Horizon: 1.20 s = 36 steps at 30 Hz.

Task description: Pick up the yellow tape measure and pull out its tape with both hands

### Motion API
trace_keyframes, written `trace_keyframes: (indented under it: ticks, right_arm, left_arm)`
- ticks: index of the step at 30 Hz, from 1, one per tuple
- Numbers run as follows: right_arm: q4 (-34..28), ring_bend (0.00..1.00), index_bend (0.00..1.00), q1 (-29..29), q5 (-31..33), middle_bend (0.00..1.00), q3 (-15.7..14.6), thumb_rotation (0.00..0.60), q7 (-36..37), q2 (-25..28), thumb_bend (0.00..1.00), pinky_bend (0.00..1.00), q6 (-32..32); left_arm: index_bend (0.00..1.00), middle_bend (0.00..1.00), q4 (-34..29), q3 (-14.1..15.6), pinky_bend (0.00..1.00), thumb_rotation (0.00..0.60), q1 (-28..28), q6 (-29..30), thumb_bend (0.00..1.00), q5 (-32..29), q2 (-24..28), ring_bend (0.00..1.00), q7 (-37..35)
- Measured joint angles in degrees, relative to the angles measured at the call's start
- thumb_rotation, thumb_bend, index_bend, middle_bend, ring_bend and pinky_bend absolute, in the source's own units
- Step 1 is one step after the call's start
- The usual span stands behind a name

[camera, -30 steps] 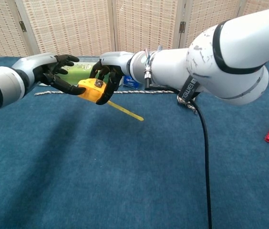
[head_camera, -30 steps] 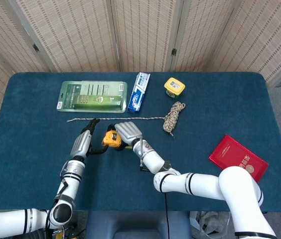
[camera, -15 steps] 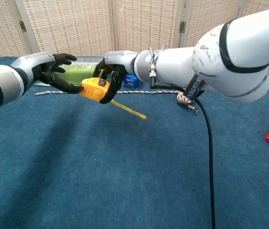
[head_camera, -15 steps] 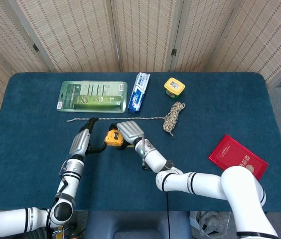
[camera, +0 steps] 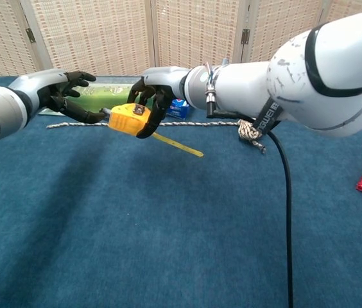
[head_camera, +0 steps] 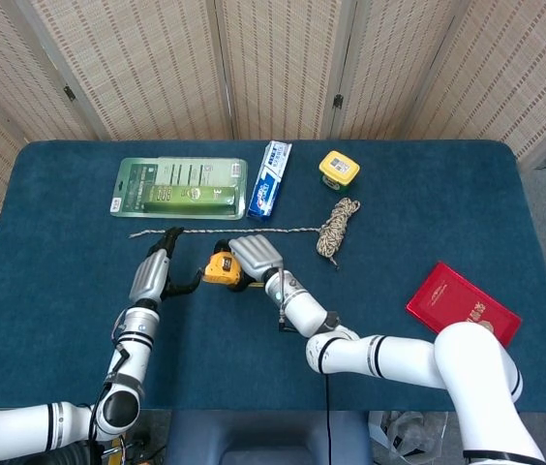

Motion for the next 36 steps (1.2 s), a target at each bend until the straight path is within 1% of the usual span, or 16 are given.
trace_keyframes:
  ticks: [7, 9, 10, 14, 16, 18, 23, 29, 36]
  right_arm:
    - [-0.64, 0.44, 0.59, -0.10, -0.04, 0.53, -0.08, 0.600, -0.09, 0.33, 0.27, 0.31, 0.34]
    - [-0.90, 0.44, 0.59, -0.12, -0.07, 0.53, -0.10, 0.600, -0.14, 0.47, 0.27, 0.31, 0.44]
    - [-0.97, 0.44, 0.59, -0.11, -0.04, 0.53, -0.11, 0.600, -0.21, 0.54, 0.27, 0.31, 0.51]
    - [-1.12, 0.44, 0.59, -0.05, 0.24, 0.53, -0.18, 0.600, -0.45, 0.68, 0.27, 0.31, 0.70]
    - [-1.15, 0.44, 0.59, -0.02, 0.32, 0.53, -0.21, 0.600, -0.54, 0.70, 0.27, 0.31, 0.76]
    - [-1.17, 0.44, 0.59, 0.04, 0.41, 0.53, -0.26, 0.600, -0.71, 0.74, 0.27, 0.31, 0.83]
    - [-1.45, 0.44, 0.59, 0.07, 0.74, 0.53, -0.29, 0.600, -1.04, 1.06, 0.27, 0.31, 1.16]
    - [-1.43, 0.44, 0.59, 0.11, 1.12, 0.53, -0.48, 0.600, -1.37, 1.20, 0.27, 0.31, 1.20]
    - [-1.04, 0.44, 0.59, 0.53, 1.77, 0.53, -0.82, 0.600, -2.22, 1.10, 0.27, 0.31, 1.08]
  left_arm:
    - [0.00, 0.00, -0.11, -0.02, 0.00, 0.600, 0.24, -0.40, 0.46, -0.84, 0.87, 0.00, 0.26]
    - [0.01, 0.00, -0.05, -0.07, 0.00, 0.600, 0.31, -0.67, 0.47, -1.14, 1.20, 0.00, 0.25]
    - [0.04, 0.00, -0.06, -0.09, 0.00, 0.600, 0.35, -0.85, 0.48, -1.27, 1.37, 0.00, 0.22]
    - [0.22, 0.00, -0.28, -0.32, 0.00, 0.600, 0.64, -1.47, 0.52, -1.48, 1.96, 0.00, -0.60]
    - [0.29, 0.00, -0.37, -0.28, 0.00, 0.600, 0.75, -1.74, 0.53, -1.46, 2.27, 0.00, -0.78]
    - [0.34, 0.00, -0.43, -0.31, 0.00, 0.600, 0.83, -1.90, 0.54, -1.54, 2.45, 0.00, -1.04]
    - [0.44, 0.00, -0.43, -0.30, 0.00, 0.600, 0.92, -2.36, 0.55, -2.11, 2.90, 0.00, -1.25]
    - [0.50, 0.00, -1.01, -0.67, 0.00, 0.600, 1.02, -3.91, 0.56, -3.68, 3.94, 0.00, -2.10]
    - [0.52, 0.00, -1.32, -0.99, 0.00, 0.600, 1.02, -5.26, 0.57, -4.83, 4.88, 0.00, -3.18]
